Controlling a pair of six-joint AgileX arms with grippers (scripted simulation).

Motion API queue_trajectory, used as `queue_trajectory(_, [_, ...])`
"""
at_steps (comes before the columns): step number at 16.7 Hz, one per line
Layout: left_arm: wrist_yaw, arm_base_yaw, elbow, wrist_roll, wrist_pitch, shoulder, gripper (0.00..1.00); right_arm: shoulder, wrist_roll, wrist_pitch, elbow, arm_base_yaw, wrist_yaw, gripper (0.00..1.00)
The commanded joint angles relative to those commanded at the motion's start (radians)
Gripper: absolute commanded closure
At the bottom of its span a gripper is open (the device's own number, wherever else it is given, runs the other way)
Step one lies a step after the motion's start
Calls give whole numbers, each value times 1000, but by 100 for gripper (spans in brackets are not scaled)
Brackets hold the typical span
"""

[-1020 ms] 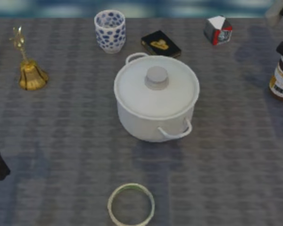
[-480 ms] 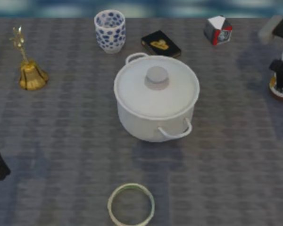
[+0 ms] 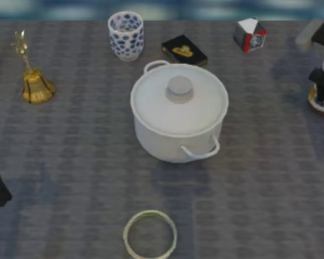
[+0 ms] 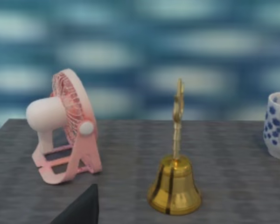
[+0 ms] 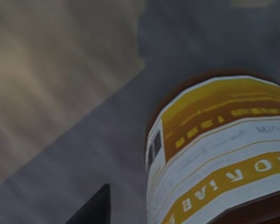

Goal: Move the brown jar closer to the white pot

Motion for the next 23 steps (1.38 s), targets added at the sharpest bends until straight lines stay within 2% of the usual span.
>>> queue_trajectory(10, [0, 0, 0, 0, 0, 0, 0, 0, 0, 0, 0, 0, 0, 98])
queue_trajectory(20, [0, 0, 0, 0, 0, 0, 0, -2, 2, -1, -3, 1, 0, 100])
queue_trajectory(23, [0, 0, 0, 0, 0, 0, 0, -74, 2, -13, -71, 5, -1, 100])
